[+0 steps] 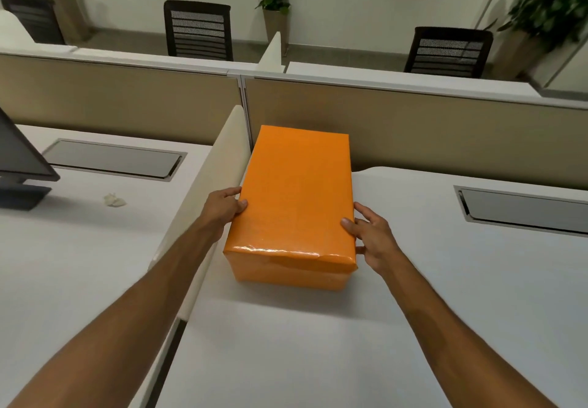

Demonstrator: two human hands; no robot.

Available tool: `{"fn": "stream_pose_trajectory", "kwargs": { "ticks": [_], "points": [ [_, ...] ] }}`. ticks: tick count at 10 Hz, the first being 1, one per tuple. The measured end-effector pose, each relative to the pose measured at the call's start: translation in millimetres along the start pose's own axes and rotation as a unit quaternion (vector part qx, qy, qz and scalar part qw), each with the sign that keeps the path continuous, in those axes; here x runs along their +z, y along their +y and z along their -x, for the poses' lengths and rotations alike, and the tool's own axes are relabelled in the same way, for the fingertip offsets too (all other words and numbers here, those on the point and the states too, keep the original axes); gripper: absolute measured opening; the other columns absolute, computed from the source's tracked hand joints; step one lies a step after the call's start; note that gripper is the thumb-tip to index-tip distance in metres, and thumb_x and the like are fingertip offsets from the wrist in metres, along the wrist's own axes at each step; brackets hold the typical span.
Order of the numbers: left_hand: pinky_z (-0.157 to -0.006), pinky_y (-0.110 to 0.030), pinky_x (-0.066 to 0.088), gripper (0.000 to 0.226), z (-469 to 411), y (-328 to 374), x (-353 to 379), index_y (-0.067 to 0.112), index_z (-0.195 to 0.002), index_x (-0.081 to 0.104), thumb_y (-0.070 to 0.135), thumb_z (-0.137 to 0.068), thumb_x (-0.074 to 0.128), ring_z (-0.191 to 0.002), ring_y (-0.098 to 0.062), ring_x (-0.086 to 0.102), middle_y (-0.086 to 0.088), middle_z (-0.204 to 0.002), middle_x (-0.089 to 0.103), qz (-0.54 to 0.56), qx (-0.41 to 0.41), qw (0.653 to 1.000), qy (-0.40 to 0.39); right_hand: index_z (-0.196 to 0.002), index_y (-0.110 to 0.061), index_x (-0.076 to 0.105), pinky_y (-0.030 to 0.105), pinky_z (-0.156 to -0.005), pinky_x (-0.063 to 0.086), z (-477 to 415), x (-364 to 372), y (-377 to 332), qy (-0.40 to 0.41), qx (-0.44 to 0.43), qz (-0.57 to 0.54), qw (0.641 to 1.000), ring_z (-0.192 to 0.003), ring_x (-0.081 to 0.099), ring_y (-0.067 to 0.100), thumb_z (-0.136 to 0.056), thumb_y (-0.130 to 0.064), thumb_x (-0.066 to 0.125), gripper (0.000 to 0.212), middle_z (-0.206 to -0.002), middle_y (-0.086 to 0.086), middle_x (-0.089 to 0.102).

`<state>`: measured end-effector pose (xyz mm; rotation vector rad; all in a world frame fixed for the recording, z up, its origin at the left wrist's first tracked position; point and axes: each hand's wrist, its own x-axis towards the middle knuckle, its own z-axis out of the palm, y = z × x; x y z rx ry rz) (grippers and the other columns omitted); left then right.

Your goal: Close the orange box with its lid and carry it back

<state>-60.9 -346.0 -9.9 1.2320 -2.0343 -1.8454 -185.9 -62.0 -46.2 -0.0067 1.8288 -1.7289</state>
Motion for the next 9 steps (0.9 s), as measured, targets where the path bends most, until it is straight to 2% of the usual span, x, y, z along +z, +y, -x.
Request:
{"fn": "stream_pose_trajectory", "kwargs": {
  "ticks": [1,2,3,4,5,6,7,8,9],
  "points": [
    [-0.103,-0.048,0.043,0.051,-10.0,5.6,-2.1,0.012,-0.143,0.048,0.008,-0.094,0.06,-0.126,-0.034,0.052,-0.015,-0.142,0.053,-0.005,0.001,1.0,-0.001,-0.149,-0.028,0.038,0.056,-0.09,0.051,-9.1,7.1,-4.2,0.005,0.0,0.001,1.0,-0.115,0.058,0.031,-0.092,-0.021,0.068,0.065,-0.135,0.006,0.057],
    [-0.093,-0.041,0.045,0.05,-15.9,7.5,-4.5,0.012,-0.142,0.049,0.008,-0.094,0.06,-0.113,-0.027,0.055,-0.015,-0.14,0.055,-0.003,0.006,1.0,-0.007,-0.149,-0.028,0.038,0.056,-0.089,0.051,-14.0,10.6,-5.6,0.008,0.0,0.003,1.0,-0.114,0.058,0.031,-0.091,-0.022,0.068,0.065,-0.134,0.005,0.058],
    [-0.091,-0.041,0.045,0.049,-18.3,5.9,-5.5,0.012,-0.142,0.049,0.01,-0.094,0.06,-0.108,-0.024,0.053,-0.014,-0.14,0.055,-0.01,0.013,1.0,-0.012,-0.148,-0.029,0.04,0.054,-0.085,0.052,-15.5,10.2,-5.7,0.01,-0.003,0.012,1.0,-0.114,0.059,0.031,-0.091,-0.023,0.068,0.064,-0.133,0.005,0.058],
    [-0.101,-0.047,0.043,0.049,-13.3,6.5,-3.4,0.013,-0.146,0.044,0.016,-0.098,0.054,-0.119,-0.031,0.055,-0.013,-0.143,0.053,-0.05,0.035,0.998,-0.015,-0.148,-0.028,0.04,0.055,-0.086,0.053,-16.1,9.3,-4.9,0.011,-0.008,0.022,1.0,-0.115,0.058,0.032,-0.091,-0.025,0.069,0.064,-0.134,0.005,0.057],
    [-0.108,-0.053,0.04,0.049,-3.3,5.0,3.5,0.012,-0.149,0.038,0.025,-0.102,0.045,-0.128,-0.038,0.051,-0.016,-0.146,0.05,-0.15,0.084,0.985,-0.006,-0.148,-0.027,0.04,0.053,-0.085,0.052,-14.5,9.5,-5.4,0.022,-0.021,0.03,0.999,-0.115,0.058,0.031,-0.09,-0.026,0.07,0.065,-0.137,0.007,0.057],
    [-0.106,-0.049,0.038,0.05,9.9,3.9,10.7,0.006,-0.148,0.036,0.028,-0.104,0.038,-0.13,-0.038,0.049,-0.019,-0.147,0.048,-0.238,0.148,0.96,0.027,-0.148,-0.024,0.042,0.057,-0.097,0.049,-10.3,7.6,-8.7,0.062,-0.052,0.058,0.995,-0.125,0.055,0.033,-0.091,-0.028,0.069,0.064,-0.142,0.01,0.054],
    [-0.111,-0.049,0.033,0.058,20.8,1.7,19.7,0.003,-0.151,0.029,0.033,-0.103,0.041,-0.137,-0.037,0.041,-0.02,-0.152,0.04,-0.306,0.194,0.932,0.027,-0.144,-0.023,0.049,0.054,-0.101,0.048,-1.1,-1.1,-13.6,0.089,-0.09,0.104,0.987,-0.126,0.054,0.03,-0.092,-0.029,0.067,0.055,-0.141,0.009,0.055],
    [-0.118,-0.05,0.023,0.061,42.7,3.2,37.2,0.008,-0.153,0.027,0.032,-0.101,0.046,-0.146,-0.034,0.027,-0.017,-0.159,0.029,-0.332,0.235,0.913,0.032,-0.138,-0.023,0.055,0.045,-0.101,0.05,14.7,-18.1,-20.5,0.1,-0.116,0.149,0.977,-0.123,0.056,0.026,-0.094,-0.025,0.065,0.046,-0.138,0.006,0.058],
    [-0.12,-0.047,0.019,0.058,68.3,3.2,64.3,0.008,-0.152,0.032,0.027,-0.1,0.05,-0.149,-0.031,0.021,-0.014,-0.16,0.029,-0.331,0.303,0.893,0.038,-0.136,-0.022,0.058,0.033,-0.093,0.05,28.4,-40.2,-26.2,0.116,-0.138,0.181,0.967,-0.121,0.058,0.023,-0.094,-0.022,0.064,0.041,-0.136,0.005,0.06]
  ]
}}
